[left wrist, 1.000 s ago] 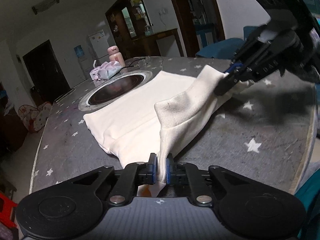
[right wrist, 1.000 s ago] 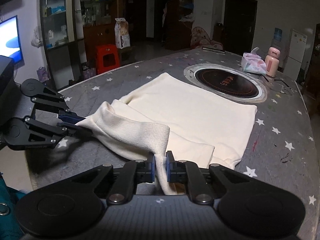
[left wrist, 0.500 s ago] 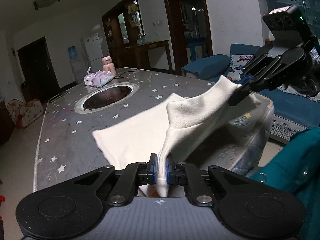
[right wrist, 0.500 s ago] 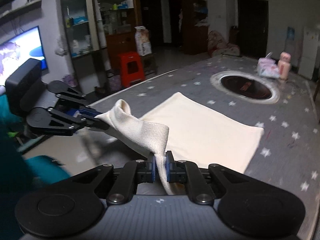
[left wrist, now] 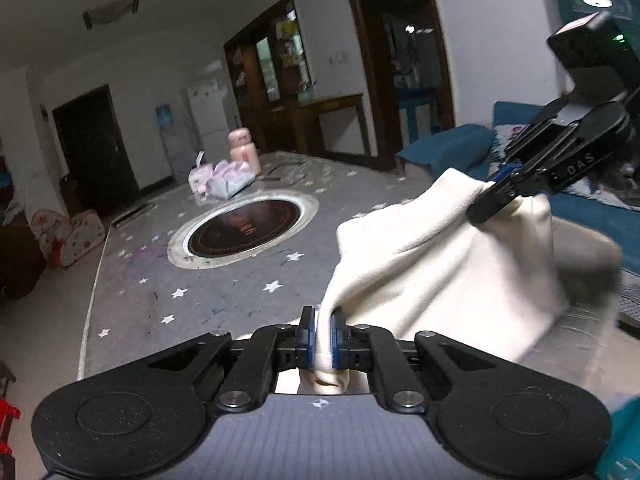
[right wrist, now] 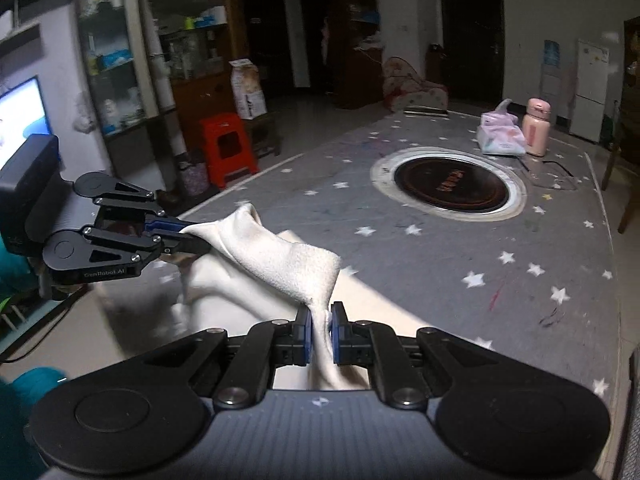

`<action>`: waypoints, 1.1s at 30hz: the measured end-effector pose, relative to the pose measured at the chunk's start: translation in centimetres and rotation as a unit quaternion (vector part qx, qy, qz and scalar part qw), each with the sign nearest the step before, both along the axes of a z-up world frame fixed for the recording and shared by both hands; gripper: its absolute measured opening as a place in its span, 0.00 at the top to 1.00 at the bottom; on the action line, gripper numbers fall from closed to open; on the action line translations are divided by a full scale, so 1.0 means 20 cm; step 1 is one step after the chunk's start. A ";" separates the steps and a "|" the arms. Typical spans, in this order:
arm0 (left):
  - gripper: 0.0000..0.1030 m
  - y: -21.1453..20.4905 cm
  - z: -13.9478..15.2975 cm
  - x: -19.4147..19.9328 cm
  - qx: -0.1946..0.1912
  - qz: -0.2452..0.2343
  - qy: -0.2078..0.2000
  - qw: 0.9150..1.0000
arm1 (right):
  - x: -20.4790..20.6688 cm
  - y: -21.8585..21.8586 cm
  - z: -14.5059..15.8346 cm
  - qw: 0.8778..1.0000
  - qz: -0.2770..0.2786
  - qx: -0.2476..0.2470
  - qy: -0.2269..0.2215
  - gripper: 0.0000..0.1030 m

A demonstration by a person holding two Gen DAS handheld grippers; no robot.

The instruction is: Fold clothes

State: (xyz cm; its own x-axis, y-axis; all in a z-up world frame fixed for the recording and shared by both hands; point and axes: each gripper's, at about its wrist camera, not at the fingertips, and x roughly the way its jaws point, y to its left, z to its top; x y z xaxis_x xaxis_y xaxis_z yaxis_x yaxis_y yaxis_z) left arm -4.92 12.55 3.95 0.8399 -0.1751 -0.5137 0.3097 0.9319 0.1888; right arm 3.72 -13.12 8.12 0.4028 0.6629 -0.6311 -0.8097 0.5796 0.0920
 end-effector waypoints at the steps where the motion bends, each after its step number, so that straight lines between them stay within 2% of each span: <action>1: 0.93 0.00 -0.03 0.06 -0.001 0.006 0.007 1.000 | 0.05 0.02 -0.02 1.000 -0.005 -0.003 0.003 0.92; 6: 0.93 0.02 -0.17 0.34 -0.009 0.036 0.042 0.998 | 0.27 0.10 -0.19 0.999 -0.046 -0.016 0.020 0.92; 10: 0.91 0.02 -0.25 0.44 -0.017 0.057 0.060 0.996 | 0.38 0.14 -0.38 0.995 -0.094 -0.018 0.037 0.90; 13: 0.86 0.03 -0.26 0.48 -0.022 0.070 0.065 0.995 | 0.42 0.14 -0.44 0.992 -0.121 -0.018 0.040 0.86; 14: 0.83 0.04 -0.25 0.49 -0.024 0.075 0.063 0.995 | 0.43 0.13 -0.44 0.991 -0.130 -0.013 0.038 0.80; 15: 0.78 0.05 -0.25 0.49 -0.024 0.080 0.061 0.995 | 0.43 0.12 -0.44 0.990 -0.139 -0.008 0.037 0.79; 18: 0.77 0.07 -0.23 0.51 -0.036 0.092 0.058 0.993 | 0.43 0.09 -0.40 0.987 -0.160 0.010 0.029 0.79; 23: 0.78 0.05 -0.15 0.49 -0.071 0.072 0.053 0.994 | 0.36 0.15 -0.32 0.991 -0.127 0.022 0.028 0.79; 25: 0.80 0.03 -0.13 0.48 -0.084 0.054 0.055 0.993 | 0.38 0.19 -0.33 0.992 -0.122 0.018 0.035 0.80; 28: 0.80 -0.03 -0.14 0.50 -0.083 0.037 0.069 0.993 | 0.43 0.25 -0.37 0.991 -0.126 0.011 0.049 0.80; 33: 0.80 -0.04 -0.24 0.61 -0.085 0.055 0.105 0.989 | 0.48 0.29 -0.46 0.987 -0.144 -0.002 0.066 0.80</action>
State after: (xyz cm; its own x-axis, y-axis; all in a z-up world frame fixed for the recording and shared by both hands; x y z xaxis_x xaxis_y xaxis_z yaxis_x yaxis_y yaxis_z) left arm 7.34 11.76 -0.94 0.7369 -0.1877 -0.6494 0.2201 0.9749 -0.0320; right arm 13.39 -7.26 -1.02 0.4885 0.5310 -0.6924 -0.5926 0.7843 0.1833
